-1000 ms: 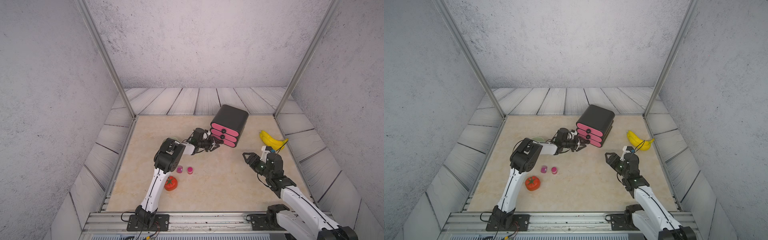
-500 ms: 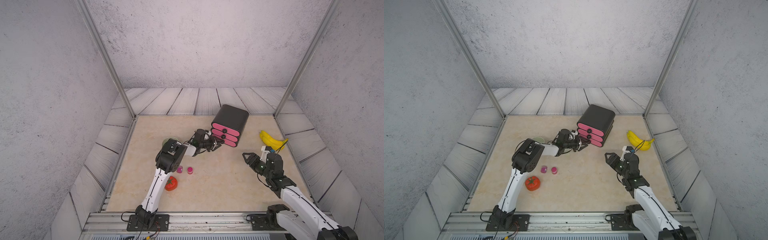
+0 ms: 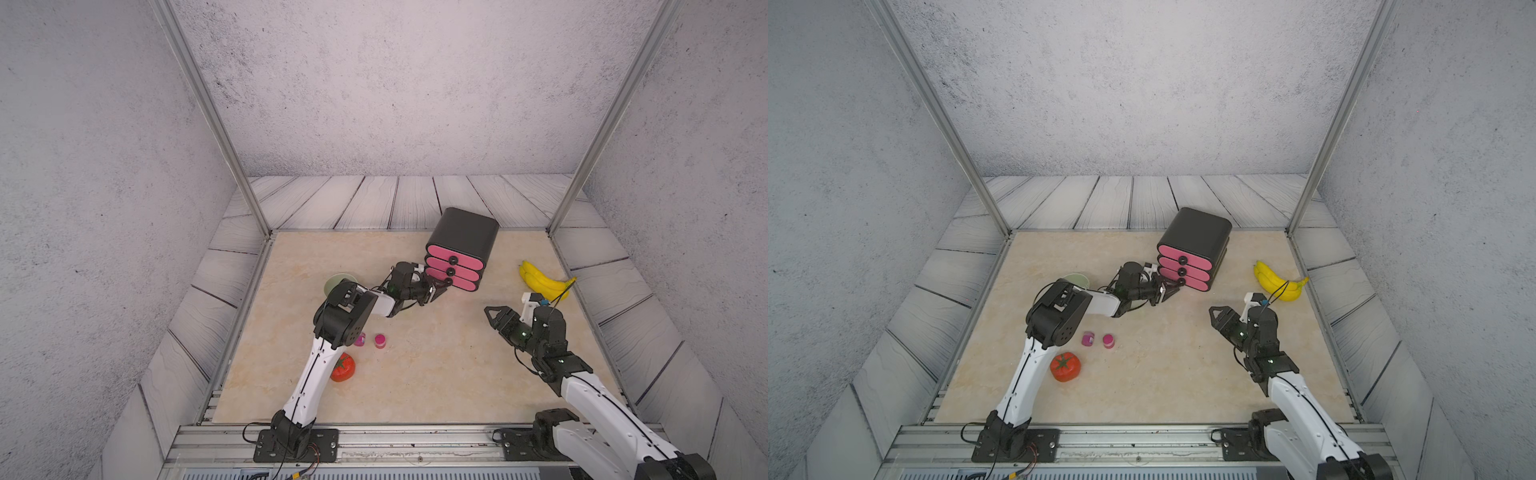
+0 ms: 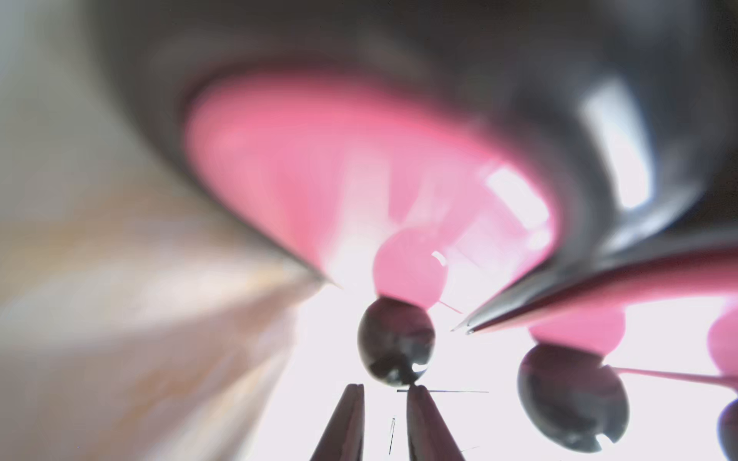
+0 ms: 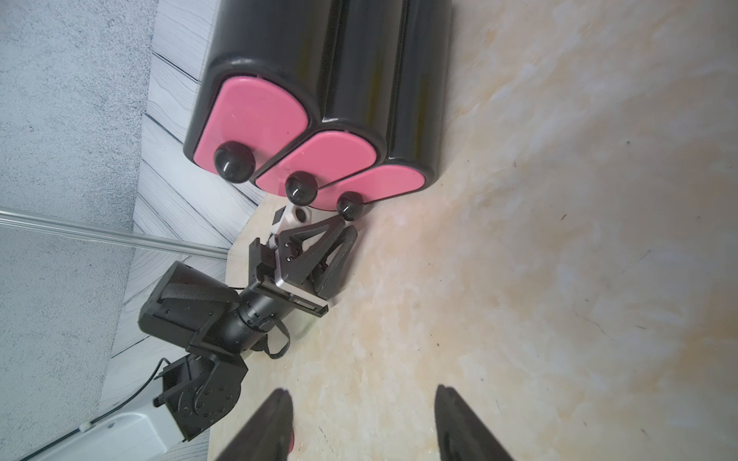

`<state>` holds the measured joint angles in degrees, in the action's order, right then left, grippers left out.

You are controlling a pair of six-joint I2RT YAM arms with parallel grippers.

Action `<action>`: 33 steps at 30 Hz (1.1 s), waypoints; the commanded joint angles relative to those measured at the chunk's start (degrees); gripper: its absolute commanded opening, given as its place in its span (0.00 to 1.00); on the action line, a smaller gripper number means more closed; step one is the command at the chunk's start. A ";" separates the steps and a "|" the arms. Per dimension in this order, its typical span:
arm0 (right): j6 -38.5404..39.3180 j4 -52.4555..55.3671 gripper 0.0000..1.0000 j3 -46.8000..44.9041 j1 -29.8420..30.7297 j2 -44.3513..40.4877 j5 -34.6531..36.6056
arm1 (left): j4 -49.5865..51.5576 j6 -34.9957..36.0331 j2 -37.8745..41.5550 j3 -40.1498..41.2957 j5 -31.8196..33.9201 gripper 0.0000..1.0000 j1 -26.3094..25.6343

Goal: Put the paint cans in the drawer according to color
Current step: Open the drawer in the storage box.

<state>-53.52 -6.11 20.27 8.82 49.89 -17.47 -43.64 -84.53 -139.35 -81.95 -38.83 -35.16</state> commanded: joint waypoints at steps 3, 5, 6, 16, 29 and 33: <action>0.67 0.84 0.61 0.03 -0.14 -1.69 -0.37 | -0.24 0.77 2.35 3.75 0.41 0.25 -0.22; 0.52 0.62 0.61 -0.14 -0.14 -1.72 -0.43 | -1.31 1.46 3.13 3.99 0.02 0.31 -0.18; 0.29 0.35 0.61 -0.30 -0.16 -1.72 -0.45 | -1.79 1.87 3.52 3.99 0.02 0.34 -0.18; -0.92 -1.84 0.61 -0.76 -0.14 -0.93 -1.11 | -6.80 3.33 1.27 1.81 5.82 0.55 -1.46; -0.10 -0.55 0.61 -0.50 -0.14 -1.02 -1.53 | -9.58 3.44 -2.54 0.90 15.98 0.48 -3.30; 0.11 -0.35 0.61 -0.36 -0.16 -1.11 -1.50 | -11.33 1.71 -3.46 0.23 16.35 0.45 -3.28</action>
<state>-54.22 -7.05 19.64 8.82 49.25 -18.15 -53.17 -81.87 -140.86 -80.47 -24.60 -38.65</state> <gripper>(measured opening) 0.608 0.455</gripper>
